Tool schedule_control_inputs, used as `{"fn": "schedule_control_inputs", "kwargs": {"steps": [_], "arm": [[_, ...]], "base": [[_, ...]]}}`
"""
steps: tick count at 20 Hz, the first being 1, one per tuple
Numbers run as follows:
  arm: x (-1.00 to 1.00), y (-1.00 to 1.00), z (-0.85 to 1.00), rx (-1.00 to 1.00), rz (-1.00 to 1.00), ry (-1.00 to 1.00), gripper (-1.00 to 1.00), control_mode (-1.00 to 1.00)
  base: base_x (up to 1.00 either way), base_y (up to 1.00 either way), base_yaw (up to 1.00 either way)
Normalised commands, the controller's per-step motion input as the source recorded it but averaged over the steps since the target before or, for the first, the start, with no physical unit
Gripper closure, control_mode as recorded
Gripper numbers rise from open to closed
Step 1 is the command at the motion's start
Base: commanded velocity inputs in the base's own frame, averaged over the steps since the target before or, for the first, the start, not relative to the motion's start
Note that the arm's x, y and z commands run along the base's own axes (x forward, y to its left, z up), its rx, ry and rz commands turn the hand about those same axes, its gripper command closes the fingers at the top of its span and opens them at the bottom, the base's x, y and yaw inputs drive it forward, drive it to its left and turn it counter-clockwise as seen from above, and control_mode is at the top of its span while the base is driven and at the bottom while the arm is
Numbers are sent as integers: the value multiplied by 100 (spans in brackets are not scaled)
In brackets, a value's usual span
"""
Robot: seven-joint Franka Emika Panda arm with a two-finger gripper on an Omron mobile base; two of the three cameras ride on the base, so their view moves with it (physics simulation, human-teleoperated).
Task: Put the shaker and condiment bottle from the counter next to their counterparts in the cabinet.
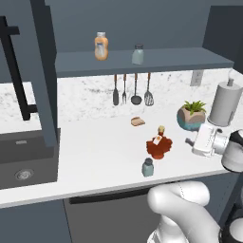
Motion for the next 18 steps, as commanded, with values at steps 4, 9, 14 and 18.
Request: {"fn": "schedule_control_inputs", "kwargs": {"steps": [4,9,14,18], "arm": [[1,27,1,-17,0,8,-100,-100],[6,29,0,-26,6,14,-100,-100],[16,1,-7,2,0,3,-100,-100],[67,-1,-41,21,-10,0,-100,-100]], "base": [[0,0,0],[0,0,0],[0,0,0],[0,0,0]]}}
